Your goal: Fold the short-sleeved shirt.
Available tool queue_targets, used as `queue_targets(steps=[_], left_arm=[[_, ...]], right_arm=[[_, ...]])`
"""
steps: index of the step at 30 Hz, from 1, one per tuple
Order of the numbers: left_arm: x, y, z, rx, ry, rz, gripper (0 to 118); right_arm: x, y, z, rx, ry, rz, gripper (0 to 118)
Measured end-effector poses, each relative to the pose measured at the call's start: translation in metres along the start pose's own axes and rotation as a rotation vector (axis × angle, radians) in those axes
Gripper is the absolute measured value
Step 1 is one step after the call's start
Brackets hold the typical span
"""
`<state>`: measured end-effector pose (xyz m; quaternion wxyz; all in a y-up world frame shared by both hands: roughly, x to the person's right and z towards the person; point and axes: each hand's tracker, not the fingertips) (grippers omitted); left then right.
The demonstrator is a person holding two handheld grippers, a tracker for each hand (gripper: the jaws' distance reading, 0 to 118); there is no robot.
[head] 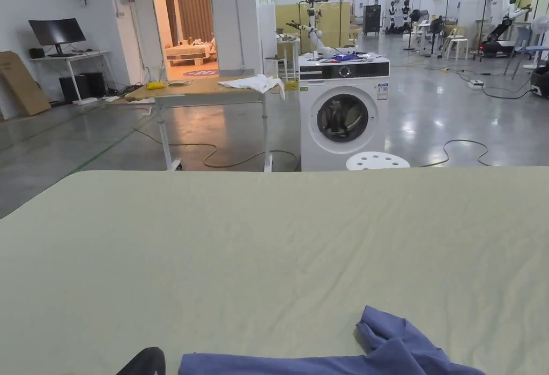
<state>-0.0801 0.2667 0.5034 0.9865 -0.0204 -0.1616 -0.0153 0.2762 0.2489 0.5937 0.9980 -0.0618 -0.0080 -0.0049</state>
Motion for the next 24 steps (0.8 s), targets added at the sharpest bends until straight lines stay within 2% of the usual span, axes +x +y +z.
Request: queue_targets(steps=[3,6,7,8,9,10,11,12,17,19,21,22,24], left_arm=[[-0.014,-0.007,-0.019,-0.045,-0.078,0.099,0],[-0.037,-0.027,-0.053,-0.148,-0.059,0.157,0],[-0.044,-0.034,-0.066,-0.172,-0.053,0.165,3],[-0.051,-0.043,-0.082,-0.212,-0.043,0.176,13],[-0.057,-0.052,-0.1,-0.262,-0.058,0.187,29],[-0.063,-0.061,-0.118,-0.31,-0.071,0.194,54],[-0.069,-0.071,-0.137,-0.35,-0.094,0.207,68],[-0.074,-0.079,-0.156,-0.409,-0.091,0.23,70],[-0.097,-0.134,-0.245,-0.679,-0.048,0.242,69],[-0.105,-0.154,-0.267,-0.772,0.002,0.291,67],[-0.107,-0.171,-0.279,-0.836,-0.006,0.363,56],[-0.106,-0.175,-0.281,-0.847,0.002,0.366,42],[-0.101,-0.18,-0.283,-0.857,0.038,0.317,27]], right_arm=[[0.002,-0.003,-0.002,-0.014,0.001,0.0,1],[0.005,-0.01,-0.002,-0.033,0.003,-0.002,1],[0.006,-0.013,-0.002,-0.038,0.002,-0.003,1],[0.007,-0.015,-0.001,-0.047,0.002,-0.007,1],[0.008,-0.018,-0.001,-0.06,0.001,-0.015,1],[0.011,-0.022,-0.001,-0.071,0.001,-0.022,1],[0.013,-0.026,-0.001,-0.082,0.0,-0.027,1],[0.014,-0.028,-0.001,-0.095,-0.002,-0.03,1],[0.02,-0.034,0.001,-0.135,-0.032,-0.038,1],[0.022,-0.035,0.004,-0.146,-0.048,-0.041,1],[0.026,-0.04,0.006,-0.168,-0.069,-0.052,1],[0.028,-0.042,0.007,-0.176,-0.08,-0.059,1],[0.032,-0.048,0.007,-0.202,-0.099,-0.08,1]])
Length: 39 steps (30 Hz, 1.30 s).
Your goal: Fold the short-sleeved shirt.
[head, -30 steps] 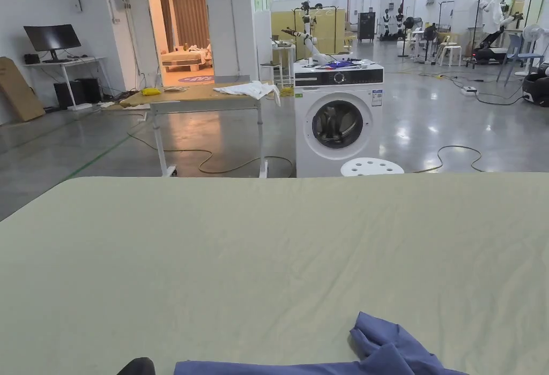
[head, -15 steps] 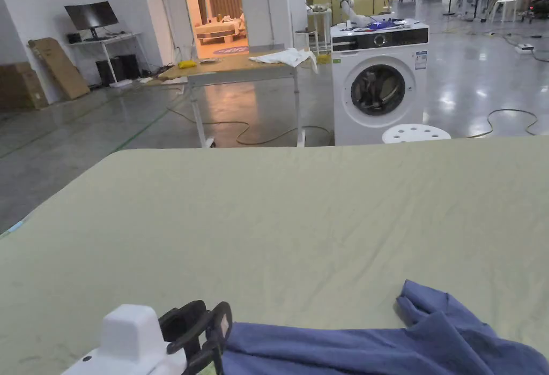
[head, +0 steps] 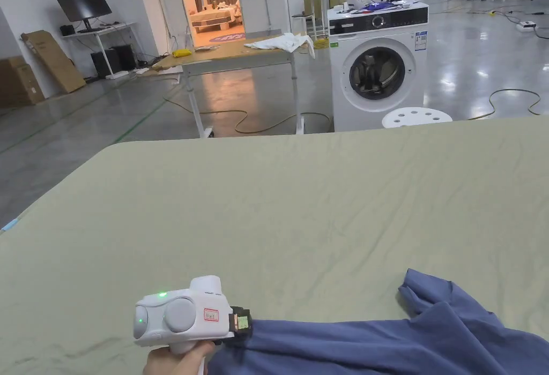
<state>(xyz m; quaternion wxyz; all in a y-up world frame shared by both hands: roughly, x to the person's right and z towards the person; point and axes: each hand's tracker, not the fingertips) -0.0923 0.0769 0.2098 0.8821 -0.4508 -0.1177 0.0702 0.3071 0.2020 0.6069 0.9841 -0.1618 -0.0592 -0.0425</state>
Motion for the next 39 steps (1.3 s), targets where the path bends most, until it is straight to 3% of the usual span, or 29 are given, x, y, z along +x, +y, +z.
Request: queue_targets(steps=[3,4,5,8,11,12,14,15,16,19,22,28,29,30,31,36,39], left_arm=[[0.002,0.001,-0.008,-0.015,0.039,-0.061,19],[0.006,-0.001,-0.006,-0.013,0.053,-0.063,9],[0.009,-0.001,-0.006,-0.011,0.055,-0.087,6],[0.015,-0.005,-0.012,-0.046,0.089,-0.186,6],[0.016,-0.003,-0.017,-0.085,0.09,-0.191,5],[0.016,-0.002,-0.017,-0.095,0.092,-0.194,5],[0.017,0.0,-0.018,-0.117,0.096,-0.213,5],[0.017,0.0,-0.018,-0.121,0.103,-0.226,5],[0.018,0.0,-0.019,-0.123,0.105,-0.231,5],[0.017,-0.001,-0.02,-0.13,0.107,-0.222,6],[0.017,-0.002,-0.018,-0.127,0.103,-0.212,6],[0.024,0.002,-0.022,-0.151,0.134,-0.222,6],[0.025,0.001,-0.022,-0.153,0.138,-0.227,6],[0.025,0.001,-0.022,-0.152,0.142,-0.229,6],[0.026,0.0,-0.022,-0.151,0.145,-0.233,5],[0.023,0.002,-0.014,-0.129,0.129,-0.232,3],[0.016,0.006,0.01,-0.048,0.05,-0.166,2]], right_arm=[[0.002,-0.005,-0.006,-0.027,-0.017,-0.003,1],[0.002,-0.005,-0.008,-0.032,-0.021,0.001,1],[0.002,-0.005,-0.011,-0.034,-0.023,0.003,1],[0.004,0.002,-0.026,-0.043,-0.012,0.0,1],[0.014,0.022,-0.057,-0.06,0.019,-0.006,4],[0.018,0.032,-0.075,-0.129,0.033,-0.005,13],[0.026,0.051,-0.113,-0.217,0.049,0.016,64],[0.029,0.056,-0.135,-0.249,0.051,0.028,78],[0.032,0.06,-0.155,-0.29,0.049,0.033,81],[0.045,0.06,-0.219,-0.409,0.056,0.025,81],[0.051,0.042,-0.273,-0.528,0.043,0.091,78],[0.049,0.004,-0.309,-0.652,0.087,0.053,67],[0.051,0.006,-0.307,-0.644,0.084,0.048,59],[0.053,0.009,-0.304,-0.635,0.083,0.028,42],[0.056,0.012,-0.3,-0.619,0.088,0.003,5],[0.07,0.017,-0.281,-0.582,0.129,-0.107,1],[0.072,0.031,-0.257,-0.5,0.122,-0.085,1]])
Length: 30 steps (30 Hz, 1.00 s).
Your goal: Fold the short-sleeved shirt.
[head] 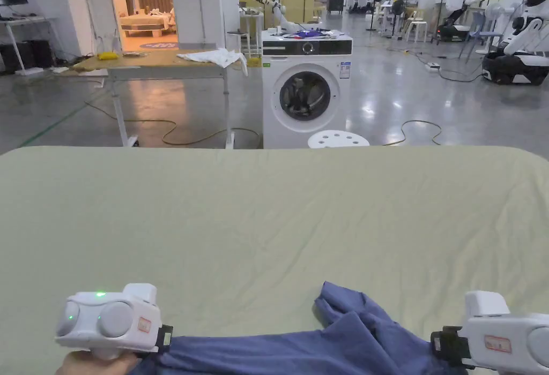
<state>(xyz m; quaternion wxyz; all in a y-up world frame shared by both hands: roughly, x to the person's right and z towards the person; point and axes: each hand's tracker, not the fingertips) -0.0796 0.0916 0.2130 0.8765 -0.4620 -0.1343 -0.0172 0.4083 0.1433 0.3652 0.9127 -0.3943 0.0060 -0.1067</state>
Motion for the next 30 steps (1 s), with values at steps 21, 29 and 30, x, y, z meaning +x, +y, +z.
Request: queue_targets(steps=[21,29,30], left_arm=[[-0.014,0.101,0.331,0.732,-0.139,-0.016,0],[-0.031,0.164,0.386,0.871,-0.038,0.012,0],[-0.033,0.172,0.389,0.882,-0.031,0.018,0]], right_arm=[[-0.064,0.139,0.213,0.579,0.016,0.11,1],[-0.078,0.215,0.263,0.708,-0.089,0.118,1],[-0.08,0.223,0.266,0.722,-0.101,0.111,1]])
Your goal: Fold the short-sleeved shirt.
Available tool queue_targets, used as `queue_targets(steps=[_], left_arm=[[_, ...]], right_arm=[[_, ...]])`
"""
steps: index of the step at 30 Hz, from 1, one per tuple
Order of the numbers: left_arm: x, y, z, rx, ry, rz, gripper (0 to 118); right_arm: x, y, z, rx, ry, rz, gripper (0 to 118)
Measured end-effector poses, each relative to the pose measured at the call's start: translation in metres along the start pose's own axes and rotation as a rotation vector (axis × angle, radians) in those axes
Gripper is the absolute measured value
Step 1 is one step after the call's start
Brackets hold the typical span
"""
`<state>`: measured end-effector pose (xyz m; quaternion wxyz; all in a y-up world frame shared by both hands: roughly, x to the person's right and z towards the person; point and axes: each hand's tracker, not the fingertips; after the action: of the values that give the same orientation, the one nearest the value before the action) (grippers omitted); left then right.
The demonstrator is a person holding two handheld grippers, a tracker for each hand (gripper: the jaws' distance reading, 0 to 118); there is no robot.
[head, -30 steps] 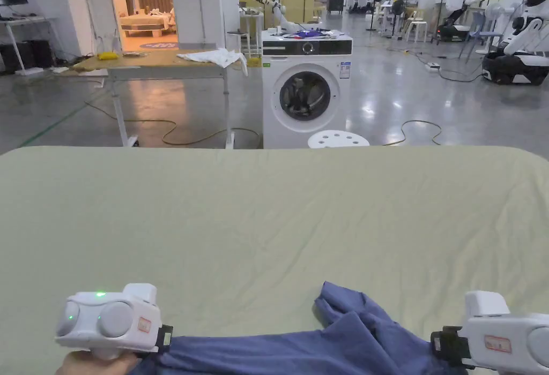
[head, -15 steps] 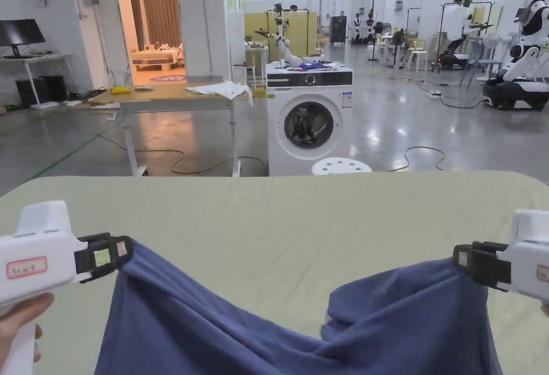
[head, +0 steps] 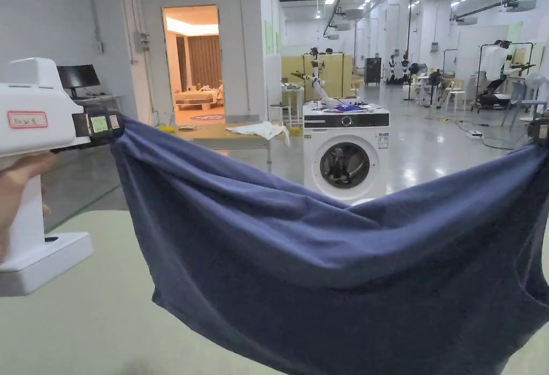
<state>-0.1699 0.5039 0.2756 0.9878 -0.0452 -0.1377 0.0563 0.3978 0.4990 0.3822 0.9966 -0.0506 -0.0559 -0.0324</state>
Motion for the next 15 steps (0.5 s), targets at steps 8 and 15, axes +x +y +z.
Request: queue_targets(steps=[8,15], left_arm=[[-0.015,0.029,-0.053,0.025,0.103,-0.01,0],[-0.02,0.039,-0.098,0.037,0.137,-0.023,0]], right_arm=[[-0.009,0.041,-0.035,0.07,-0.089,0.034,1],[-0.016,0.064,-0.076,0.104,-0.165,0.08,1]])
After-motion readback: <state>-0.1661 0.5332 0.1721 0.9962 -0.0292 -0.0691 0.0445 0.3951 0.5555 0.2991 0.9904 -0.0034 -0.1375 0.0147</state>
